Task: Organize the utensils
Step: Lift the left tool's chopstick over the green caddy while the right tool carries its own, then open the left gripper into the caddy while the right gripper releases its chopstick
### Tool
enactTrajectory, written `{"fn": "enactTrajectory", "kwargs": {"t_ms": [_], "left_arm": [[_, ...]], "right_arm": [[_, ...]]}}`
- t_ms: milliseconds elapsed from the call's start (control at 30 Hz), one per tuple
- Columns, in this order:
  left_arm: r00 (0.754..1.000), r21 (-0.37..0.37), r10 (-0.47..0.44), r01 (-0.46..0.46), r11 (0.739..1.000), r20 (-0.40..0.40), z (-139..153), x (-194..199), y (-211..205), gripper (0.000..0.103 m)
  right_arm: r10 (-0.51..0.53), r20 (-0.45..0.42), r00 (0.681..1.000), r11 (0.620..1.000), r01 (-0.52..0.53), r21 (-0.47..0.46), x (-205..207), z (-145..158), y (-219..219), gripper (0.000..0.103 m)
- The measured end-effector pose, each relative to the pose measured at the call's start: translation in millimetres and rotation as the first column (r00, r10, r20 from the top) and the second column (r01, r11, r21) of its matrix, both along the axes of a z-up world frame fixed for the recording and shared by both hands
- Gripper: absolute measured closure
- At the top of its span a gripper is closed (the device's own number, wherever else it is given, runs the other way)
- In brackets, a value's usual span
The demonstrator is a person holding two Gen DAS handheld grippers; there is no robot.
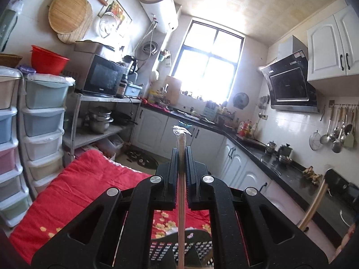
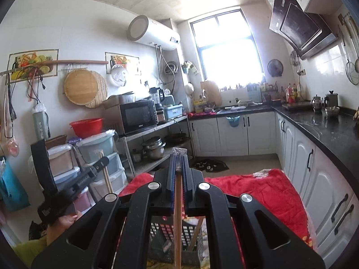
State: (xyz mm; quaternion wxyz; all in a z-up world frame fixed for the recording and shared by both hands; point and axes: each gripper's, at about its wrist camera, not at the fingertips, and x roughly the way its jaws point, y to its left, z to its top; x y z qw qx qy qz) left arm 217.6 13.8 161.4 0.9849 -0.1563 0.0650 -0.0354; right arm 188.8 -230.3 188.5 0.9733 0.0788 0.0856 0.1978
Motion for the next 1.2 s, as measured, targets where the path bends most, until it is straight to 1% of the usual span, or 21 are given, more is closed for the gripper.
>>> {"fn": "enactTrajectory", "kwargs": {"t_ms": [167, 367, 533, 633, 833, 1000, 1200], "left_arm": [[0.999, 0.015, 0.04, -0.04, 0.999, 0.035, -1, 6, -2, 0.1], [0.993, 0.071, 0.081, -0.087, 0.994, 0.084, -7, 12, -13, 0.1], [0.988, 0.128, 0.102, -0.116, 0.985, 0.112, -15, 14, -23, 0.1], [0.988, 0.151, 0.106, -0.123, 0.981, 0.117, -21, 15, -26, 0.1], [0.988, 0.138, 0.119, -0.132, 0.982, 0.1, -31, 18, -20, 0.1], [0.987, 0.143, 0.114, -0.129, 0.981, 0.112, -39, 15, -19, 0.1], [0.989, 0.135, 0.096, -0.11, 0.985, 0.11, -48, 13, -22, 0.1]], "right_arm": [[-0.011, 0.04, 0.999, 1.0, 0.011, 0.005, 5, 9, 1, 0.098], [-0.027, 0.085, 0.996, 1.0, 0.027, -0.002, 10, 13, 5, 0.098], [-0.042, 0.094, 0.995, 0.999, 0.043, -0.012, 20, 5, 9, 0.098], [-0.049, 0.089, 0.995, 0.999, 0.05, -0.011, 27, -2, 10, 0.098], [-0.068, 0.094, 0.993, 0.998, 0.069, -0.011, 36, -15, 15, 0.098], [-0.075, 0.113, 0.991, 0.997, 0.078, -0.025, 41, -29, 19, 0.098], [-0.096, 0.093, 0.991, 0.994, 0.099, -0.033, 48, -49, 23, 0.097]]}}
